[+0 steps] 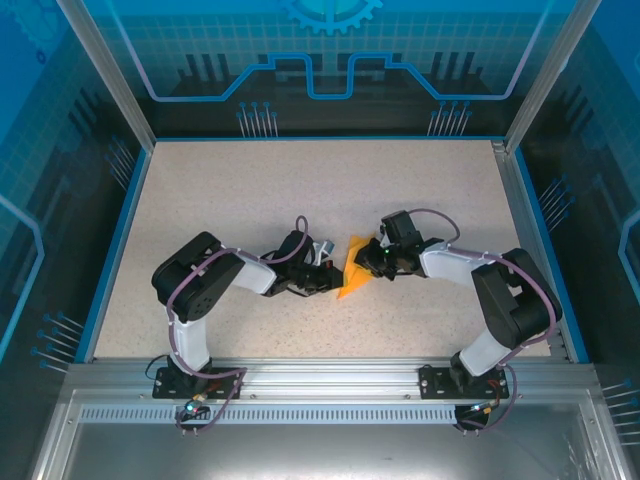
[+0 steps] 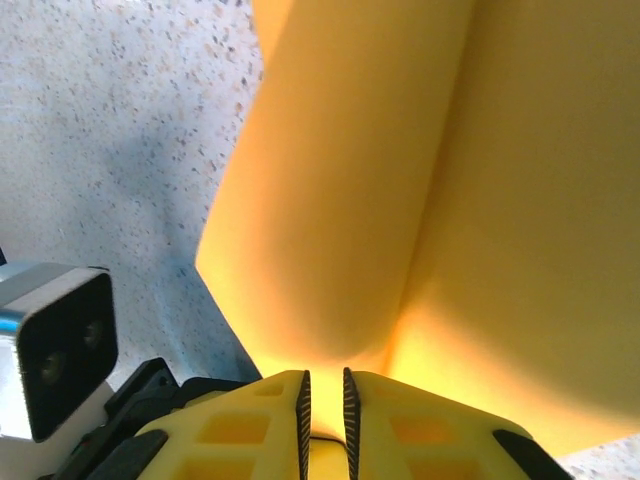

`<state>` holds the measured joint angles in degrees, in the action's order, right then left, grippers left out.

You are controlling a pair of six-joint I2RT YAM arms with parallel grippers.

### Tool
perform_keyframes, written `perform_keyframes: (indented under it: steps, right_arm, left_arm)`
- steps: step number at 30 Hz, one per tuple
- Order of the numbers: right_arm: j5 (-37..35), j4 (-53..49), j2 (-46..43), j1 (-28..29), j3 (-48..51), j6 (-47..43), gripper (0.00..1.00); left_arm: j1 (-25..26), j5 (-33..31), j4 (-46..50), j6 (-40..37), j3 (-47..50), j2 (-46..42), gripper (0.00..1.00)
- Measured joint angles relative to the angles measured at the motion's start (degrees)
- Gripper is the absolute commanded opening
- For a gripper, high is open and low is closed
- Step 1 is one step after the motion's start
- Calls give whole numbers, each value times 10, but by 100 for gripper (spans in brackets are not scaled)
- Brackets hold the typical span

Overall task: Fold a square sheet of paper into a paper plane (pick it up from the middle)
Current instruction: Fourth fold the wing at the center of the table.

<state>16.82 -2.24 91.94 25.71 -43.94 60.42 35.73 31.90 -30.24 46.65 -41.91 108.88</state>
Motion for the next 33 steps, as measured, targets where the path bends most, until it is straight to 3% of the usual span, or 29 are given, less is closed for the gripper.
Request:
perform_keyframes:
  steps: [33]
  right_arm:
    - [2, -9, 94, -11, -51, -23, 17]
  left_arm:
    - [-6, 21, 86, 7, -45, 12, 1]
